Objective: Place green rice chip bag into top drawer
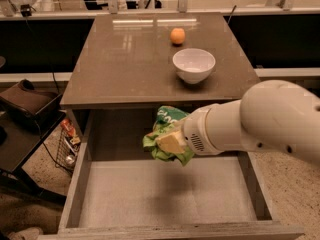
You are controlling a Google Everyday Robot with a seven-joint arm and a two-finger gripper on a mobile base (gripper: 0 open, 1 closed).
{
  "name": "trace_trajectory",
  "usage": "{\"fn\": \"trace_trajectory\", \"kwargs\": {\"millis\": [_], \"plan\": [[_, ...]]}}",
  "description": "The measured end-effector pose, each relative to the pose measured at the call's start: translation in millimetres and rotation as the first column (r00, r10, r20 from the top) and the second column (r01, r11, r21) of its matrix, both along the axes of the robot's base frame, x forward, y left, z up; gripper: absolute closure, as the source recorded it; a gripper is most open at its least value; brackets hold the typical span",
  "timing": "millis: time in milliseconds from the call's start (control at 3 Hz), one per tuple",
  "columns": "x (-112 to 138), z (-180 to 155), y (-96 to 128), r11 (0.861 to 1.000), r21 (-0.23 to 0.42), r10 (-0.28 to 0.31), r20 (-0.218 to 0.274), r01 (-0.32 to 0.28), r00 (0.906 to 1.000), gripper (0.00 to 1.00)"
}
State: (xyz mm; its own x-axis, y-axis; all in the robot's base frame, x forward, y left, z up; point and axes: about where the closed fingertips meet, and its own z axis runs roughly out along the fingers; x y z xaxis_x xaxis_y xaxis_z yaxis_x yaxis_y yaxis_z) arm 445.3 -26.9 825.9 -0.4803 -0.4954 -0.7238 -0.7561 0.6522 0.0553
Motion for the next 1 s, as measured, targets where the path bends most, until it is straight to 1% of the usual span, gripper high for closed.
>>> {"fn": "trace_trajectory", "kwargs": {"millis": [333,667,1000], "plan": [[22.3,-57.1,34.8,0.993,0.031,0.117,-0.088,-0.115,0.9892,1.00],[23.1,-102.6,45.2,0.977,0.053,0.211,-0.144,-0.205,0.9668,1.00],[22.5,-108.6,45.8,0.975,0.057,0.222,-0.149,-0.216,0.9636,0.84]]}}
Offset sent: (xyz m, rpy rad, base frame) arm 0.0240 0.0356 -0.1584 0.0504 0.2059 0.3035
